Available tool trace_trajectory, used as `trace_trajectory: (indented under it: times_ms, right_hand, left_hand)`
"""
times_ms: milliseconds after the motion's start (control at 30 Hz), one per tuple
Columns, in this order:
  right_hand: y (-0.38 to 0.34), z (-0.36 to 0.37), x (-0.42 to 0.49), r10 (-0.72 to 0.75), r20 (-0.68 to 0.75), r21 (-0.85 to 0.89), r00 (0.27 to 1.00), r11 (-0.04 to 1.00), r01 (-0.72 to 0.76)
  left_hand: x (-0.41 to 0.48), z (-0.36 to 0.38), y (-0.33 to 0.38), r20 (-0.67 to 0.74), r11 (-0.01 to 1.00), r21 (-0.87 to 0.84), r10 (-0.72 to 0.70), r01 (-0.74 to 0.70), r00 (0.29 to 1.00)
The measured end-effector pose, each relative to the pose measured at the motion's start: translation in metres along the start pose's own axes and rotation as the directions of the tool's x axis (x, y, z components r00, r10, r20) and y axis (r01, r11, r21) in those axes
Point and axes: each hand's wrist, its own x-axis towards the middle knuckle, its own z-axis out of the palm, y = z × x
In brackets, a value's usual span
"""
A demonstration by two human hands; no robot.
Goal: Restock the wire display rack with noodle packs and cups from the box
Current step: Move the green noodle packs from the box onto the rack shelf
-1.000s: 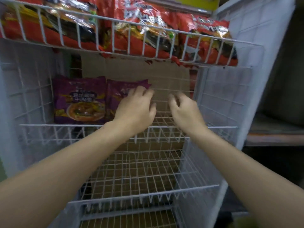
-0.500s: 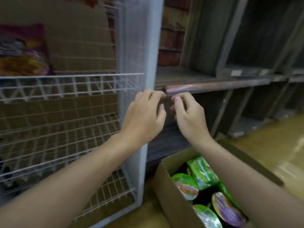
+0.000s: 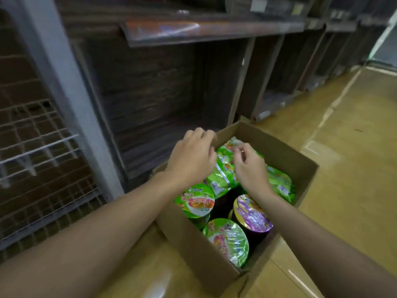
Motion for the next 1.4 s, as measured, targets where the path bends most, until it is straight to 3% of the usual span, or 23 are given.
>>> trace_trajectory:
  times_ms: [67,133,233,367,500,600,700,767,833,900,1000,1033,1100,1133,1167,1200,1267,1333,1400]
  right_hand:
    - [0.034,0.019,0.012,0.043,0.117,-0.147,0.992,0.989,-0.025]
    - [0.068,0.038,0.023,0.066,0.306,-0.406,0.950,0.911,0.068]
    - [0.093,0.056,0.033,0.124,0.559,-0.692,0.820,0.614,0.379]
    - [0.102,0.069,0.034,0.262,0.648,-0.739,0.715,0.443,0.508]
    - [0.123,0.079,0.042,0.155,0.647,-0.743,0.746,0.346,0.572]
    - [0.137,0.084,0.054,-0.045,0.613,-0.729,0.789,0.352,0.587]
    - [0.149,0.078,0.061,-0.338,0.561,-0.638,0.756,0.405,0.655]
    - [0.144,0.067,0.067,-0.494,0.378,-0.512,0.783,0.593,0.621]
    - [0.122,0.050,0.075,-0.368,0.203,-0.264,0.907,0.872,0.413]
    - [0.103,0.030,0.084,-0.147,0.113,0.071,0.983,0.988,0.140]
    - [0.099,0.014,0.093,0.199,0.206,0.436,0.958,0.858,-0.272]
    - [0.102,0.012,0.096,0.275,0.259,0.453,0.926,0.812,-0.368]
    - [0.107,0.013,0.094,0.354,0.344,0.390,0.870,0.788,-0.475]
    - [0.110,0.015,0.092,0.372,0.356,0.341,0.857,0.803,-0.490]
    - [0.113,0.016,0.089,0.378,0.363,0.285,0.852,0.825,-0.487]
    - [0.117,0.017,0.085,0.378,0.372,0.266,0.848,0.832,-0.488]
    - [0.128,0.021,0.080,0.404,0.443,0.292,0.801,0.779,-0.554]
    - [0.135,0.018,0.077,0.433,0.466,0.242,0.771,0.776,-0.582]
    - [0.137,0.009,0.078,0.349,0.377,0.182,0.858,0.880,-0.438]
  left_hand:
    - [0.008,0.030,-0.016,0.061,0.998,-0.045,-0.041,0.044,0.997]
    - [0.015,0.056,-0.030,0.145,0.994,-0.068,-0.072,0.082,0.987]
    - [0.020,0.077,-0.044,0.266,0.989,-0.085,-0.094,0.120,0.959]
    - [0.021,0.083,-0.054,0.388,0.962,-0.136,-0.169,0.237,0.906]
    - [0.024,0.106,-0.059,0.501,0.971,-0.035,-0.186,0.235,0.845]
    - [0.032,0.129,-0.061,0.489,0.982,0.033,-0.177,0.184,0.854]
    - [0.039,0.140,-0.061,0.431,0.979,0.023,-0.193,0.203,0.881]
    - [0.041,0.140,-0.063,0.382,0.967,-0.039,-0.219,0.252,0.898]
    - [0.043,0.138,-0.065,0.309,0.926,-0.161,-0.281,0.341,0.909]
    - [0.046,0.135,-0.064,0.240,0.825,-0.312,-0.412,0.472,0.879]
    - [0.047,0.136,-0.058,0.332,0.526,-0.495,-0.621,0.692,0.710]
    - [0.047,0.136,-0.054,0.429,0.375,-0.555,-0.636,0.742,0.642]
    - [0.045,0.138,-0.047,0.636,0.046,-0.636,-0.534,0.770,0.558]
    - [0.043,0.138,-0.043,0.694,-0.056,-0.640,-0.470,0.766,0.546]
    - [0.040,0.140,-0.041,0.708,-0.088,-0.645,-0.441,0.759,0.551]
    - [0.037,0.144,-0.041,0.692,-0.085,-0.662,-0.451,0.745,0.564]
    - [0.033,0.148,-0.045,0.615,0.039,-0.674,-0.523,0.738,0.590]
    - [0.031,0.146,-0.049,0.537,0.258,-0.631,-0.535,0.732,0.652]
    - [0.030,0.142,-0.053,0.504,0.499,-0.553,-0.438,0.667,0.745]
